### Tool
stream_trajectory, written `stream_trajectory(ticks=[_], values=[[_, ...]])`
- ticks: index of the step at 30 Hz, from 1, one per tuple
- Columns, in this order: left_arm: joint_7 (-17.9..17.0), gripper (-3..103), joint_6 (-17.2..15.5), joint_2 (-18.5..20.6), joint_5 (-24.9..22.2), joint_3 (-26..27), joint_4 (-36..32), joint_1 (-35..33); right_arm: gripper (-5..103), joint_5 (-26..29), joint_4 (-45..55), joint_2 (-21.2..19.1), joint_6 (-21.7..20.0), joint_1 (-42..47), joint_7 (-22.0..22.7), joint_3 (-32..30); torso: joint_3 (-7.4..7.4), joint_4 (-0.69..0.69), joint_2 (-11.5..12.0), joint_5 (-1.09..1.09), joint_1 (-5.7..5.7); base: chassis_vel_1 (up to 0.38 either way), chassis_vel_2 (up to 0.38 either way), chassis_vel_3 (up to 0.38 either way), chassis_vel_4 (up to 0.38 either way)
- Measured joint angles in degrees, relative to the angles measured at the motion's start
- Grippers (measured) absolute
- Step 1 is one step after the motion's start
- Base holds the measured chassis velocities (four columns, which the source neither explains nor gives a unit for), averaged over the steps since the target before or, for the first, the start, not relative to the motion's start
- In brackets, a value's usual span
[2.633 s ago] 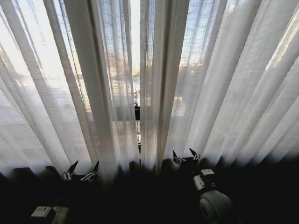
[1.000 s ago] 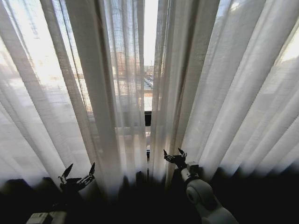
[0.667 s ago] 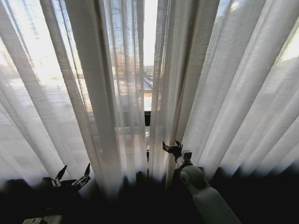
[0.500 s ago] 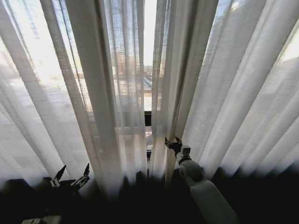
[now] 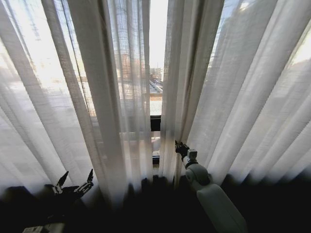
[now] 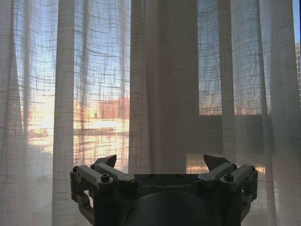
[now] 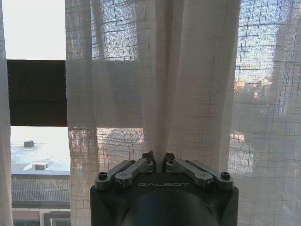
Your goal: Open the curtains by pulling them apart, changing their state from closed to fully open.
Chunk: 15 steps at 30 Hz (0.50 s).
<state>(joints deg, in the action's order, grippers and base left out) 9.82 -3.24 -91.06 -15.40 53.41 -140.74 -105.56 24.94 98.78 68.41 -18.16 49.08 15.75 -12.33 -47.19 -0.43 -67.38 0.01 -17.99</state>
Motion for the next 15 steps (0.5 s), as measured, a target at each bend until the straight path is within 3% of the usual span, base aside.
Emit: stream_trajectory(ticks=[2, 4, 15], values=[[-0.01, 100, -0.06, 0.29, -0.21, 0.32, -0.32, -0.03, 3, 0.07, 0.28, 0.37, 0.0, -0.02, 0.12, 0.01, 0.0, 0.0, 0.0, 0.0, 0.0, 0.0, 0.0, 0.0, 0.0], [-0.03, 100, -0.48, 0.6, -0.79, 0.7, -0.58, 0.1, 1, 0.08, 0.68, 0.5, 0.01, 0.11, 0.2, -0.02, 0.0, 0.0, 0.0, 0.0, 0.0, 0.0, 0.0, 0.0, 0.0], [-0.05, 100, -0.75, 0.6, -1.17, 0.79, -0.58, 0.41, 0, 1.0, 3.15, -0.36, -1.41, 1.25, 0.17, -0.19, 0.01, -0.01, 0.0, 0.0, 0.0, 0.0, 0.0, 0.0, 0.0]])
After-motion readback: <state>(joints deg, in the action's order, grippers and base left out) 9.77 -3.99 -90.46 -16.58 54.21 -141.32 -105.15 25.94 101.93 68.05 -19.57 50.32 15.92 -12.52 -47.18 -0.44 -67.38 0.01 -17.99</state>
